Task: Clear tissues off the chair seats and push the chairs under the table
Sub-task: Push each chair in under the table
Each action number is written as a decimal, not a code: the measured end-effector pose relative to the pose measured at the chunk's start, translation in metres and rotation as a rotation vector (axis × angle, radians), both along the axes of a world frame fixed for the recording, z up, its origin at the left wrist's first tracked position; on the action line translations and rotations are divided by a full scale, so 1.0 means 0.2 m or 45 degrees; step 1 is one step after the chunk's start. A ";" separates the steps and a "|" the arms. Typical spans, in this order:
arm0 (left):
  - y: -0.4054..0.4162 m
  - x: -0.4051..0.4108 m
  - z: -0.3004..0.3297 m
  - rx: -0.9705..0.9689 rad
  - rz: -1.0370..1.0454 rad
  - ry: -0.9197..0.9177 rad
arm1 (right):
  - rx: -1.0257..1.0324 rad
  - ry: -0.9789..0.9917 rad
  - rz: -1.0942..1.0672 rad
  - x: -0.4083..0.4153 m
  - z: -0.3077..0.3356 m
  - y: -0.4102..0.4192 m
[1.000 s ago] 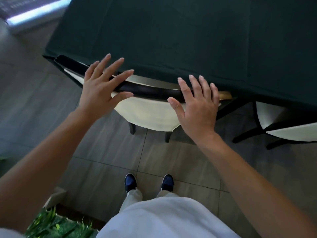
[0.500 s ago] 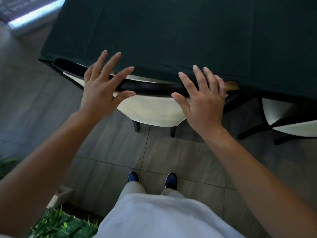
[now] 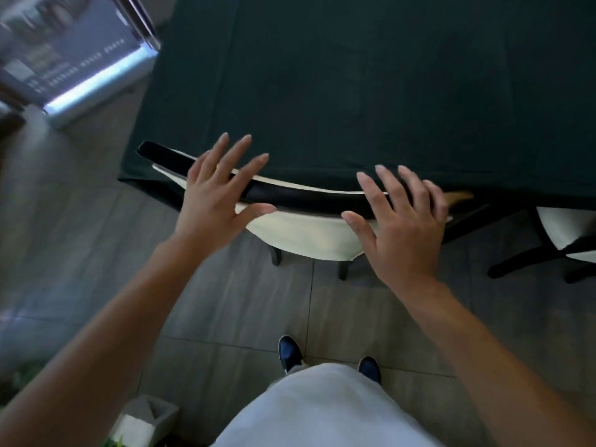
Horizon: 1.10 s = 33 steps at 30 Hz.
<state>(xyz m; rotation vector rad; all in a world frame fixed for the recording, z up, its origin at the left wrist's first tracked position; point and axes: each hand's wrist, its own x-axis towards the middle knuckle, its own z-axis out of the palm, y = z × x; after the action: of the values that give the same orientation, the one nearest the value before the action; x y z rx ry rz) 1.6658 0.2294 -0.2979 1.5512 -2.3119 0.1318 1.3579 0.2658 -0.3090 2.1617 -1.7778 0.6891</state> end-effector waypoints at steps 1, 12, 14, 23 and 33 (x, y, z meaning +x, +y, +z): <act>-0.01 -0.01 0.00 -0.004 0.009 0.012 | -0.001 0.011 0.002 -0.01 0.00 -0.01; -0.09 -0.34 0.00 -0.037 0.105 0.077 | 0.317 0.207 -0.043 -0.30 0.12 -0.20; -0.19 -0.36 0.02 -0.097 0.089 0.084 | 0.334 0.200 -0.090 -0.31 0.15 -0.28; -0.34 -0.26 0.03 -0.057 0.132 0.008 | 0.291 0.121 -0.135 -0.18 0.13 -0.38; -0.32 -0.48 0.00 0.018 0.250 -0.014 | 0.307 0.159 0.098 -0.47 0.10 -0.57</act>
<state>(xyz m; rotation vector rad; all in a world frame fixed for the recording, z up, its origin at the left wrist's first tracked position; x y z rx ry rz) 1.5694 0.1650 -0.2984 1.7872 -2.1687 0.1735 1.2639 0.1521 -0.2887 2.3808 -1.8000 0.3613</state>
